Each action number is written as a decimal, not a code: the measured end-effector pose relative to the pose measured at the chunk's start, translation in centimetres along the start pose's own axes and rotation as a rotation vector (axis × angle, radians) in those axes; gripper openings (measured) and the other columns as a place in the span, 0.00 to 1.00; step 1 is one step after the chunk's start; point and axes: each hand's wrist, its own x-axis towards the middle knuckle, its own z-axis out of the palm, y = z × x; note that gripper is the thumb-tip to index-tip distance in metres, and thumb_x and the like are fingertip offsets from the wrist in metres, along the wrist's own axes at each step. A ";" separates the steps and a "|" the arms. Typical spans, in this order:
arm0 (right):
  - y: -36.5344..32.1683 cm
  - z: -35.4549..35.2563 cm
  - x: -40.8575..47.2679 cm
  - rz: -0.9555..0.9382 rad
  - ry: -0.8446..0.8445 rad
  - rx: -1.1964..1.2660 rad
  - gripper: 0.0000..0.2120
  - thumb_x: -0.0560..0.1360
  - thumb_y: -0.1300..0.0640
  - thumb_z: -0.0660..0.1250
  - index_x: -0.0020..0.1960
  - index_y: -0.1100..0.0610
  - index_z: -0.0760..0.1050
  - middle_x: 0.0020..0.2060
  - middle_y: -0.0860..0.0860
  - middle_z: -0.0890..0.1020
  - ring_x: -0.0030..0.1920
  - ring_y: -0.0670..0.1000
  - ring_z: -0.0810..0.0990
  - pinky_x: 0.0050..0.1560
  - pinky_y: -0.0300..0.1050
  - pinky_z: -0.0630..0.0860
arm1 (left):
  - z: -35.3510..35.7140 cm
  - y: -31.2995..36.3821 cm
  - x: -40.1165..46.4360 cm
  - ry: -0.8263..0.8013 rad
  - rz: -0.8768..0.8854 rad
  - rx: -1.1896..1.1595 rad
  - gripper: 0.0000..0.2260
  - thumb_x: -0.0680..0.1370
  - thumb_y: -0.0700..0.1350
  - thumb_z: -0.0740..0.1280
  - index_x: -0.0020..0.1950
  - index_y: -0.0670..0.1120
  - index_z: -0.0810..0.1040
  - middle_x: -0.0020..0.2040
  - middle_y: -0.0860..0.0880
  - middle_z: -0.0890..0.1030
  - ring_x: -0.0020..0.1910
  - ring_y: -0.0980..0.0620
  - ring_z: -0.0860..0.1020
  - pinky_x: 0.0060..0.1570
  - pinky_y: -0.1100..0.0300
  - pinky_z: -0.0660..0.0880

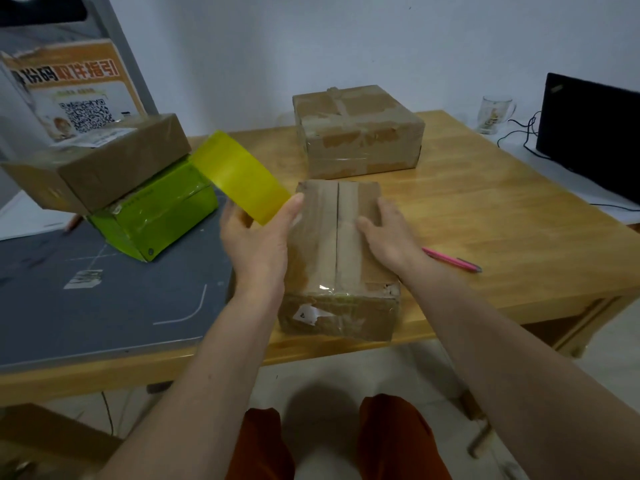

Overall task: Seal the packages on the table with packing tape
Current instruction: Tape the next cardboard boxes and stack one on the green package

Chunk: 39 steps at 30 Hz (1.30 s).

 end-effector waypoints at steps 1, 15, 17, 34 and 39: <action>0.1 0.1 -0.2 0.064 0.040 0.162 0.28 0.83 0.50 0.55 0.80 0.52 0.52 0.77 0.54 0.60 0.74 0.57 0.63 0.72 0.57 0.64 | -0.5 -0.3 -0.6 0.059 0.030 0.026 0.15 0.67 0.49 0.80 0.48 0.46 0.80 0.55 0.45 0.82 0.50 0.52 0.82 0.42 0.63 0.80; 0.6 9.3 -13.1 -0.060 -0.191 0.639 0.35 0.80 0.59 0.63 0.78 0.41 0.49 0.78 0.40 0.51 0.77 0.46 0.52 0.77 0.51 0.55 | -0.2 -1.5 2.2 0.043 0.430 0.396 0.24 0.66 0.48 0.80 0.59 0.45 0.79 0.75 0.37 0.55 0.75 0.39 0.59 0.71 0.44 0.65; 1.3 9.4 -12.4 -0.097 -0.172 0.529 0.32 0.79 0.59 0.65 0.77 0.44 0.55 0.76 0.41 0.55 0.76 0.44 0.55 0.76 0.46 0.57 | -0.1 -1.2 1.8 0.044 0.435 0.332 0.22 0.66 0.49 0.80 0.56 0.56 0.76 0.76 0.39 0.53 0.75 0.39 0.61 0.70 0.43 0.67; 6.3 -1.3 5.4 0.058 0.047 0.167 0.30 0.77 0.68 0.61 0.77 0.56 0.59 0.74 0.53 0.66 0.74 0.55 0.64 0.70 0.50 0.65 | 0.4 -0.6 0.7 -0.034 0.268 0.528 0.28 0.68 0.57 0.77 0.63 0.47 0.78 0.77 0.50 0.55 0.74 0.55 0.61 0.65 0.64 0.69; 5.2 -0.9 7.1 0.067 -0.090 0.240 0.21 0.75 0.71 0.54 0.64 0.55 0.68 0.59 0.54 0.75 0.63 0.57 0.72 0.61 0.53 0.73 | -1.6 -1.4 1.8 0.045 0.210 0.536 0.29 0.70 0.52 0.78 0.67 0.43 0.76 0.77 0.48 0.55 0.75 0.51 0.61 0.67 0.57 0.69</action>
